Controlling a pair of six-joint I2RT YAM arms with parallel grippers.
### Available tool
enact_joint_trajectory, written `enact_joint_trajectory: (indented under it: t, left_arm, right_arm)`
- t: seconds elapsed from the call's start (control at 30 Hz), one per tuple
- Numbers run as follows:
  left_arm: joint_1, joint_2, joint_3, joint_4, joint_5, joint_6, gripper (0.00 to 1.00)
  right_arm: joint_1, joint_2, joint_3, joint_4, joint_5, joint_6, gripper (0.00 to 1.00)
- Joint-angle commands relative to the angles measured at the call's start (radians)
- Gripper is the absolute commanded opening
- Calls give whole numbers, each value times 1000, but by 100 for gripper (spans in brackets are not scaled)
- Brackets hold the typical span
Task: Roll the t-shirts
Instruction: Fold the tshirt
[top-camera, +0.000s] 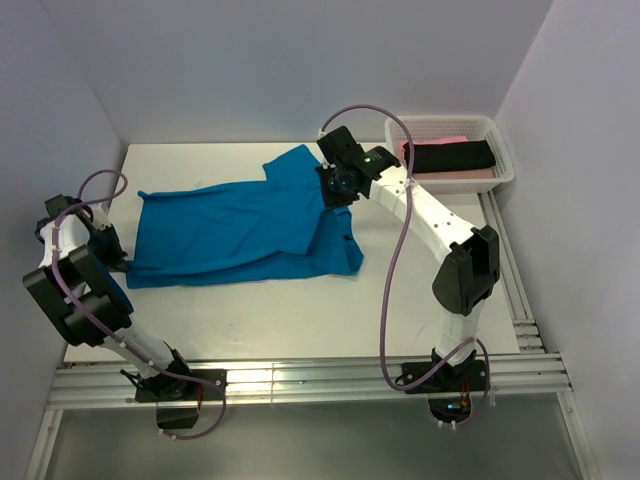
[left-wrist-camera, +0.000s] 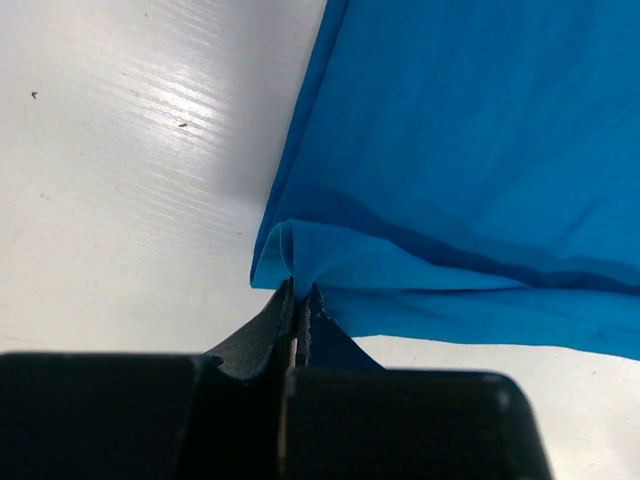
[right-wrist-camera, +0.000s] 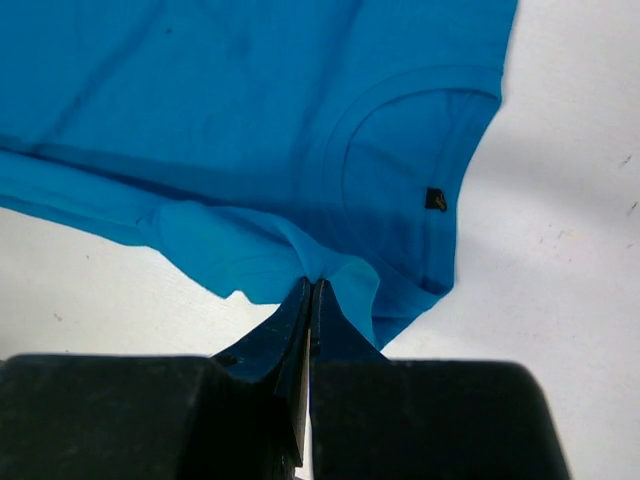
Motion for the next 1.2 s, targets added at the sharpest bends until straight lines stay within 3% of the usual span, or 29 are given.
enact_joint_trajectory:
  t: [0.0,1.17]
  left_arm:
    - [-3,9,46,2,-6,-18,0]
    - [-3,50,89,9,21,-26,0]
  right_arm:
    - [-8,19,71,-6,-1,-24,0]
    - [-51,186,281,-23,-10,-44,0]
